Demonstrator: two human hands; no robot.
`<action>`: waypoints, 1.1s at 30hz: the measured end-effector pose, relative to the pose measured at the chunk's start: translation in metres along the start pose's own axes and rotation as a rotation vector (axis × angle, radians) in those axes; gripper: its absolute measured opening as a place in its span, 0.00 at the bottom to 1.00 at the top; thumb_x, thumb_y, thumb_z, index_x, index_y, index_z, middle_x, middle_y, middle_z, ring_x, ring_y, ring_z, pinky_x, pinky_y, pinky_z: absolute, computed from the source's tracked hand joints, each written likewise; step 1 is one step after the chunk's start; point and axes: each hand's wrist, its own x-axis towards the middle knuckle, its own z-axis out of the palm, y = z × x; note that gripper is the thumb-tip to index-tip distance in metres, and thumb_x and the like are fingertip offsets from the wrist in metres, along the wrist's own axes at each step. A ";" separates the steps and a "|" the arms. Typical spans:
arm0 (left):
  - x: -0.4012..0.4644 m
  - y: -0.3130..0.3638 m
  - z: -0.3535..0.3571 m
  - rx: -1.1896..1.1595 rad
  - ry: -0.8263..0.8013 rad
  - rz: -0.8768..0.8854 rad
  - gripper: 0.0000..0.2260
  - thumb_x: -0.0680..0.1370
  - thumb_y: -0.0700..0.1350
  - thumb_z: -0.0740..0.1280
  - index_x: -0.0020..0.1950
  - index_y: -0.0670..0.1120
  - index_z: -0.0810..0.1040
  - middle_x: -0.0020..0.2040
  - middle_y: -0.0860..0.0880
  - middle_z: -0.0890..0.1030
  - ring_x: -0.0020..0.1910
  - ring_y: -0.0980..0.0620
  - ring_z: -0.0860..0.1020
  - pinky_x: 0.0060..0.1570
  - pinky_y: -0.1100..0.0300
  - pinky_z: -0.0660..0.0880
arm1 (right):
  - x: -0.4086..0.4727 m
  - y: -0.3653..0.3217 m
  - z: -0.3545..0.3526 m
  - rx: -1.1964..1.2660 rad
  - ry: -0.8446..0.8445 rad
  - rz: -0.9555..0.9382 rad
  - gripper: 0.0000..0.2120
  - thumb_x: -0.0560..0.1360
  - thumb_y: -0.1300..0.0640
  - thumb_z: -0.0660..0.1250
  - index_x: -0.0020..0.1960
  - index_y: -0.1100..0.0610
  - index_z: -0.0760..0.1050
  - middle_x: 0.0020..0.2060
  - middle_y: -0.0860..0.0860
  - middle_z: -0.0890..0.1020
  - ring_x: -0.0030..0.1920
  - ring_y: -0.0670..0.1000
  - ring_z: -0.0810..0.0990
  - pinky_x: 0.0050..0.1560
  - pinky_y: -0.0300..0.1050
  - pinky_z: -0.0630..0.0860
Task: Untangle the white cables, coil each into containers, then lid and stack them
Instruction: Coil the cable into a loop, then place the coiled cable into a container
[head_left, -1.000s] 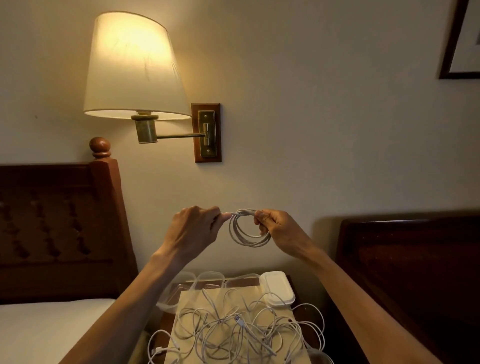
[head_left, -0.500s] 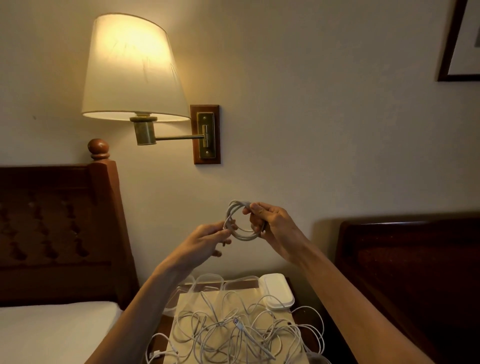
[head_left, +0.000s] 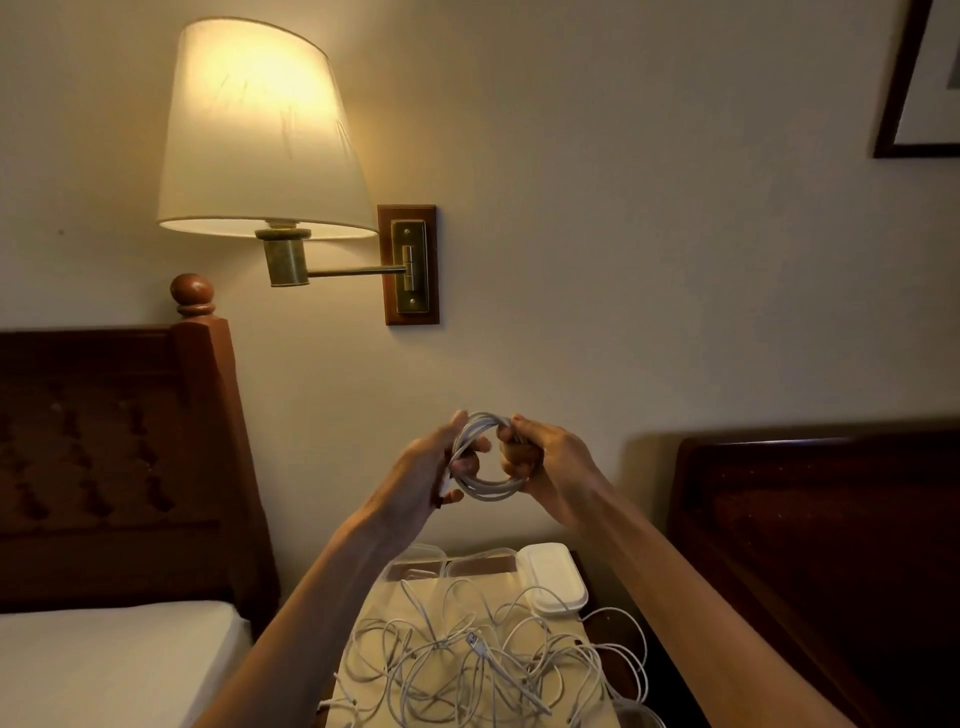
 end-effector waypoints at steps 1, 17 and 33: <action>0.001 -0.004 0.002 0.013 0.044 0.031 0.19 0.80 0.60 0.57 0.41 0.47 0.76 0.31 0.51 0.67 0.35 0.51 0.66 0.41 0.53 0.62 | -0.003 0.000 0.000 0.015 -0.015 0.018 0.19 0.84 0.55 0.51 0.42 0.57 0.74 0.29 0.48 0.66 0.32 0.47 0.65 0.39 0.42 0.64; -0.038 -0.134 0.042 0.166 0.084 -0.171 0.16 0.82 0.58 0.51 0.54 0.57 0.78 0.54 0.54 0.82 0.58 0.53 0.78 0.57 0.54 0.74 | -0.076 0.085 -0.074 -0.080 -0.028 0.121 0.20 0.80 0.56 0.60 0.60 0.73 0.73 0.35 0.49 0.76 0.36 0.45 0.74 0.44 0.44 0.72; -0.130 -0.347 0.068 1.469 -0.036 0.025 0.24 0.78 0.60 0.53 0.66 0.50 0.75 0.76 0.43 0.63 0.77 0.42 0.53 0.69 0.40 0.56 | -0.178 0.291 -0.138 -1.589 -0.018 0.080 0.07 0.69 0.62 0.75 0.46 0.55 0.81 0.42 0.50 0.81 0.51 0.50 0.76 0.69 0.60 0.65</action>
